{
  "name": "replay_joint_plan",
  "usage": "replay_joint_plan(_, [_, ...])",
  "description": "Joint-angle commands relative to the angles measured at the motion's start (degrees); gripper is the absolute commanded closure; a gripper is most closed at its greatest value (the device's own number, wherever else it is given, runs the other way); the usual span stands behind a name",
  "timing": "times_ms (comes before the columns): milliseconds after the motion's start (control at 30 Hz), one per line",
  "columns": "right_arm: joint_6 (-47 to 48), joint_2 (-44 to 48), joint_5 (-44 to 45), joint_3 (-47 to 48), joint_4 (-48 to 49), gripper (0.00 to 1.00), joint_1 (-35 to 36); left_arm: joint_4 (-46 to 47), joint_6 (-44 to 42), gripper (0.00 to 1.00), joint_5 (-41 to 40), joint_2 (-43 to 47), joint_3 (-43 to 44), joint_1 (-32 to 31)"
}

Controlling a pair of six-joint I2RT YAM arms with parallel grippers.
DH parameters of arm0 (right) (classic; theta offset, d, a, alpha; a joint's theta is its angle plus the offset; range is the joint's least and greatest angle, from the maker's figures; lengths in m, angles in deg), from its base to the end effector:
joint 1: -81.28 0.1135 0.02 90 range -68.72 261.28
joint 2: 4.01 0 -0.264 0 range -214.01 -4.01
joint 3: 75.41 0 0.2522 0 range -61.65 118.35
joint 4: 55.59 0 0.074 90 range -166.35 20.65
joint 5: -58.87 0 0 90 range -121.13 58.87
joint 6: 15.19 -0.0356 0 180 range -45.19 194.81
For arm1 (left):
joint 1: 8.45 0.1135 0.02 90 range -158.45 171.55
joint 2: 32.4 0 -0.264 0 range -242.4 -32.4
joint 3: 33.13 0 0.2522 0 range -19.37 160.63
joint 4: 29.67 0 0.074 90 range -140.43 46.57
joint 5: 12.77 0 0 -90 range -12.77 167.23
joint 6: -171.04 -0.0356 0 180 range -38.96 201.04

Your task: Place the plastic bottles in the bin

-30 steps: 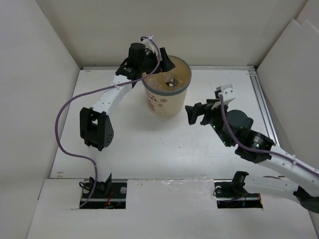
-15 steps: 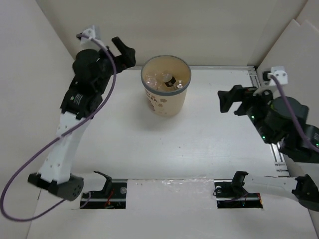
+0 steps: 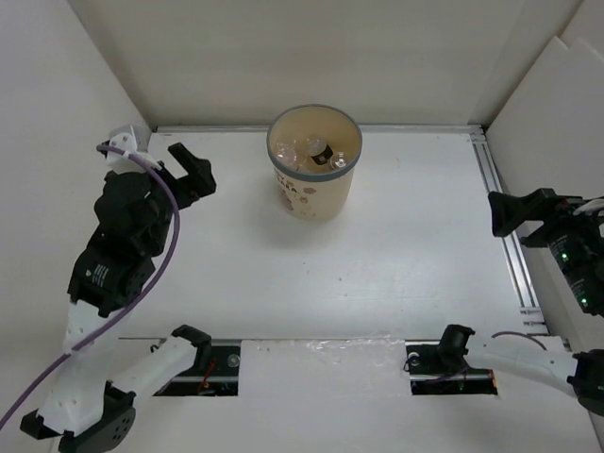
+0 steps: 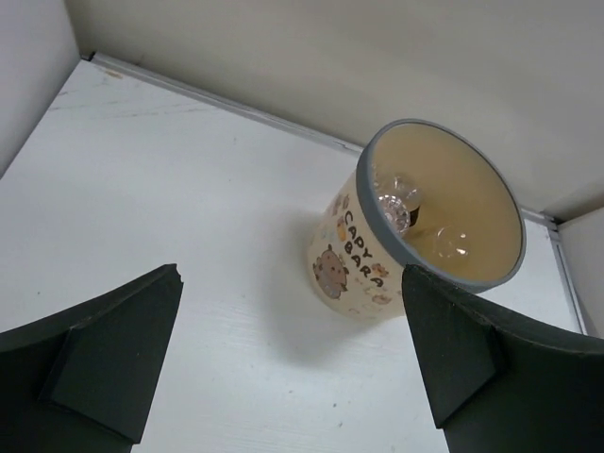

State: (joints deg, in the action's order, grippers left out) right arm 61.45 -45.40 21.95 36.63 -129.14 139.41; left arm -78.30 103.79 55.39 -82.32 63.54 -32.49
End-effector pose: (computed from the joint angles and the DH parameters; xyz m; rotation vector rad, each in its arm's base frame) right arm 0.0246 -0.0144 0.5212 0.0844 1.6032 0.2175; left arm 0.1239 -0.0408 0.4957 -0.2778 1.5868 -0.3281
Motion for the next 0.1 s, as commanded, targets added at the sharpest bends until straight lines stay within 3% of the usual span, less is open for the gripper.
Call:
replay_joint_plan(0, [-0.1, -0.5, 1.6, 0.3, -2.3, 0.00, -0.3, -1.3, -0.9, 0.00, -1.4, 3.1, 0.1, -0.3])
replay_joint_plan(67, [-0.1, -0.5, 1.6, 0.3, -1.7, 0.00, -0.3, -1.9, -0.9, 0.00, -0.8, 3.2, -0.4, -0.3])
